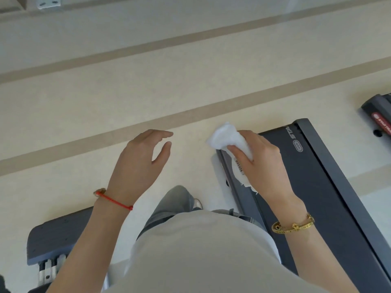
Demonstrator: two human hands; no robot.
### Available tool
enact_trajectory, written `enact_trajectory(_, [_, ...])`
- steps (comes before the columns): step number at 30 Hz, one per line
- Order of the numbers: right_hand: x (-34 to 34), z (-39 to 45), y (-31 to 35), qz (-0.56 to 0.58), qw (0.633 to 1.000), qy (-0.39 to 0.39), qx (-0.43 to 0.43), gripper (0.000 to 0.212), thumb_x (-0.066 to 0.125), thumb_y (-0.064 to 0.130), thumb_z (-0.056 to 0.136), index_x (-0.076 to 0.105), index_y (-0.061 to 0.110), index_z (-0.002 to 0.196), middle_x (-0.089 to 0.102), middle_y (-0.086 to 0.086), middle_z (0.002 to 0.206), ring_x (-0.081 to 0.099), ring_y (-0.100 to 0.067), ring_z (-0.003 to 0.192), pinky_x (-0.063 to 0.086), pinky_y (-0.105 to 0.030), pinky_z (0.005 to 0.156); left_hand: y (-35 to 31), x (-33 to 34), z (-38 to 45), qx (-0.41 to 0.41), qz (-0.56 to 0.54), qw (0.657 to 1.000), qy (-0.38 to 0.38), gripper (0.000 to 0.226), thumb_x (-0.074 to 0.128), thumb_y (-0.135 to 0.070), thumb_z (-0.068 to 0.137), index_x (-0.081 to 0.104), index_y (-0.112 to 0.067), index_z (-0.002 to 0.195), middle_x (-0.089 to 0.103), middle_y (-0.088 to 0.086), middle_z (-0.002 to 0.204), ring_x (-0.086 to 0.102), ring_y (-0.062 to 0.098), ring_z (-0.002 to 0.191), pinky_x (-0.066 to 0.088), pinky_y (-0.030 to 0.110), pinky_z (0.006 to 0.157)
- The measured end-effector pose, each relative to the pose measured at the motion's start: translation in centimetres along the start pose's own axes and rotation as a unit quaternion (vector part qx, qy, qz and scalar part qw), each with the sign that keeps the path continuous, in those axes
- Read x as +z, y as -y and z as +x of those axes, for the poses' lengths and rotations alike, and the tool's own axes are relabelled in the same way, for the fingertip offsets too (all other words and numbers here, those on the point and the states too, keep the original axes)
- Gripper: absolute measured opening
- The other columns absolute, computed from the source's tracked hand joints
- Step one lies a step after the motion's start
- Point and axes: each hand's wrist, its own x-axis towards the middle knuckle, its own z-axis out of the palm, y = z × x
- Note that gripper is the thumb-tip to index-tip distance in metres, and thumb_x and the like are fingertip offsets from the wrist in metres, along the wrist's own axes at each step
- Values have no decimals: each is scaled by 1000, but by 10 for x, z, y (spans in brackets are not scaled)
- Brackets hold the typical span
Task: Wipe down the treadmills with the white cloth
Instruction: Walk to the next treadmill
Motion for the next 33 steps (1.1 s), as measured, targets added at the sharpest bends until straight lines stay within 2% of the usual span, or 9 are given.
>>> enact_trajectory(4, [11,61,-16,-4,1000,-2,27,21,58,30,96,63,14,110,62,0,85,57,-19,77,50,-40,66,18,8,73,18,-6,1000,18,23,61,-17,97,69,-16,118,69,-4,112,65,14,105,49,27,92])
enact_trajectory(8, [25,129,-35,-18,998,-22,48,18,59,28,96,62,14,107,60,2,80,56,-18,73,50,-41,62,34,19,160,35,-12,999,32,23,61,-16,97,69,-16,118,69,-4,111,66,14,102,47,24,88])
enact_trajectory(11, [33,188,-47,-26,997,-40,56,19,60,27,95,62,12,107,59,2,79,56,-19,73,49,-40,61,43,25,235,48,-16,997,50,24,59,-18,98,69,-17,120,68,-6,113,64,14,96,48,27,88])
enact_trajectory(18, [42,325,-68,-43,987,-118,101,21,60,29,95,62,13,108,57,5,78,54,-16,71,46,-30,59,51,29,414,133,-10,987,92,24,58,-19,98,69,-18,120,69,-6,114,64,10,105,45,21,90])
enact_trajectory(22, [38,375,-76,-48,977,-142,148,23,59,31,96,63,12,109,55,7,78,53,-14,71,41,-24,59,44,40,493,176,-13,976,129,24,58,-19,99,68,-18,121,69,-5,115,65,12,106,49,27,92])
enact_trajectory(26, [29,409,-95,-42,965,-168,198,20,60,29,95,63,13,107,60,3,80,55,-15,73,47,-33,61,29,64,554,210,-27,961,176,25,58,-19,99,68,-18,121,69,-7,115,64,10,106,46,21,92])
enact_trajectory(30, [18,441,-125,-54,948,-195,244,23,61,31,94,63,12,108,61,1,81,56,-16,73,49,-36,61,6,99,611,244,-29,945,216,25,58,-19,99,68,-17,121,69,-6,116,65,12,106,48,24,93])
enact_trajectory(33, [1,465,-156,-62,936,-210,276,25,60,33,94,63,13,108,62,1,82,57,-17,75,50,-39,61,-20,129,654,265,-34,933,243,25,58,-19,99,68,-17,121,69,-7,116,64,10,107,46,21,94])
